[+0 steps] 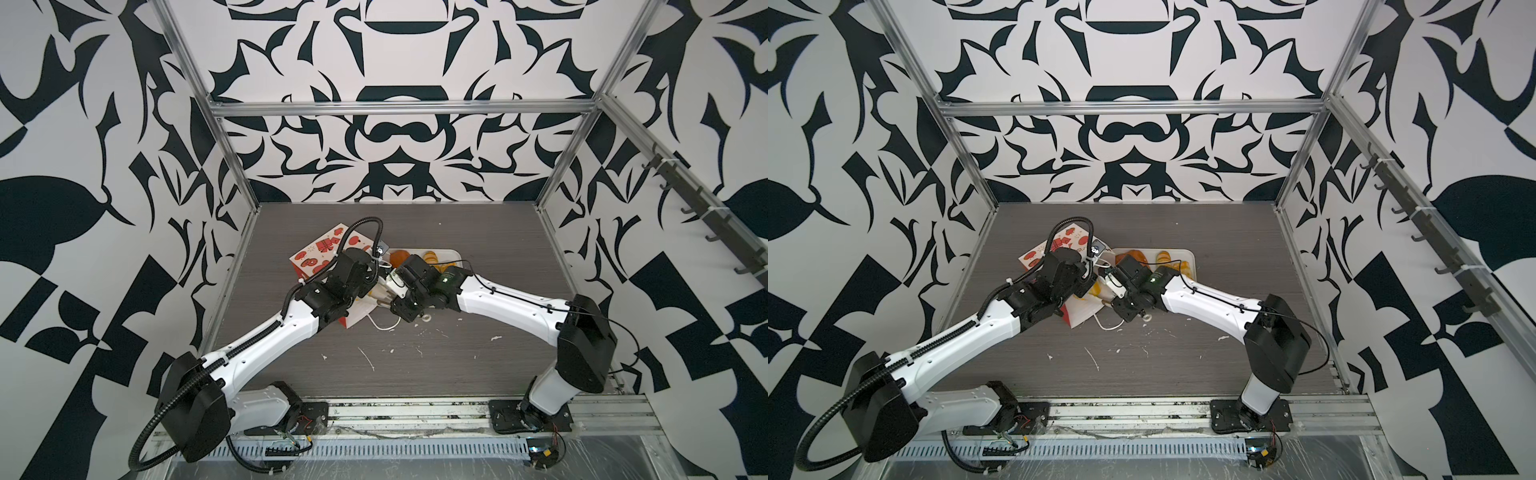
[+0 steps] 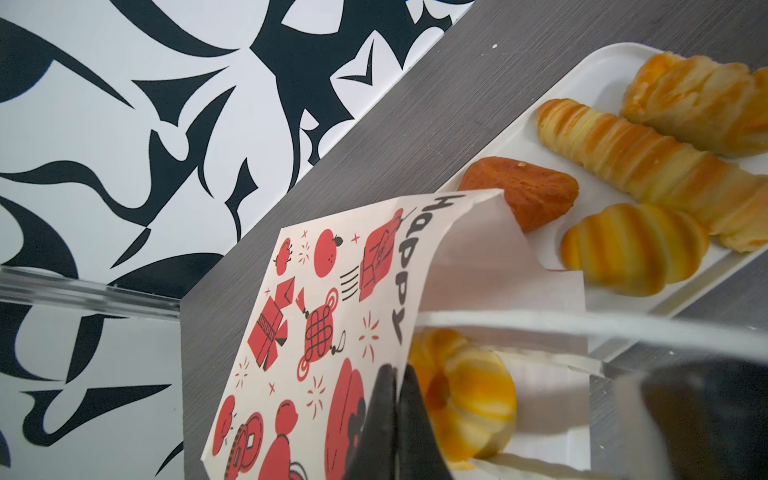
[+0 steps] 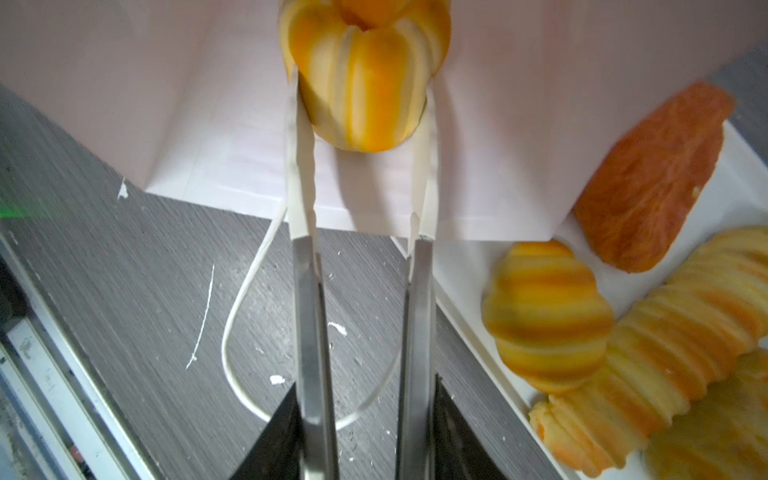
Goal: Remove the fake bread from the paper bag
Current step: 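Pull the yellow bun out with the right tongs while the left gripper lifts the bag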
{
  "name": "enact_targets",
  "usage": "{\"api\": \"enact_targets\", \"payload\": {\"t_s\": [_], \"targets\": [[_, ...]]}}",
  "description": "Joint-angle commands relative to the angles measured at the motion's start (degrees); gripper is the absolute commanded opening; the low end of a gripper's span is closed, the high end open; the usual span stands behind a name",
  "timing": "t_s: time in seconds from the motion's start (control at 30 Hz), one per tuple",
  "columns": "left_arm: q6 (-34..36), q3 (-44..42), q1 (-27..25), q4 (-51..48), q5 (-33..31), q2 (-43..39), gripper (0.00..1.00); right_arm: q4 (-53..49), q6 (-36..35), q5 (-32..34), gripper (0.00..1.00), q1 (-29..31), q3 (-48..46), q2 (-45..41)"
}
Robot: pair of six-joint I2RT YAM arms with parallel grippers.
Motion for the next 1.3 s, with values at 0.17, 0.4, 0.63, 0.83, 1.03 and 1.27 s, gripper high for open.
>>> {"api": "enact_targets", "payload": {"t_s": [0.17, 0.4, 0.63, 0.83, 1.03, 1.27], "targets": [[-0.39, 1.61, 1.28, -0.85, -6.75, 1.55, 0.0, -2.75, 4.19, -0.5, 0.41, -0.75, -5.85, -15.98], [-1.11, 2.25, 1.37, -0.7, -6.51, 1.53, 0.0, -2.27, 6.94, 0.95, 0.41, -1.19, -10.43, -27.25], [-1.6, 3.07, 1.37, -0.5, -5.48, 3.51, 0.0, -0.09, 7.08, 1.72, 0.41, -1.63, -8.23, -19.75], [-1.89, 2.62, 1.29, -1.56, -6.2, 2.43, 0.0, 5.33, 6.64, 0.94, 0.41, -1.94, -4.64, -10.74], [-3.0, 2.25, 1.37, -2.68, -9.78, 2.43, 0.0, 6.99, 6.2, -0.94, 0.41, -2.55, 1.63, -4.04], [-5.3, 2.84, 3.06, -4.1, -12.7, 0.32, 0.0, 5.31, 5.97, -3.7, 0.4, -4.61, -1.58, -9.84]]}}
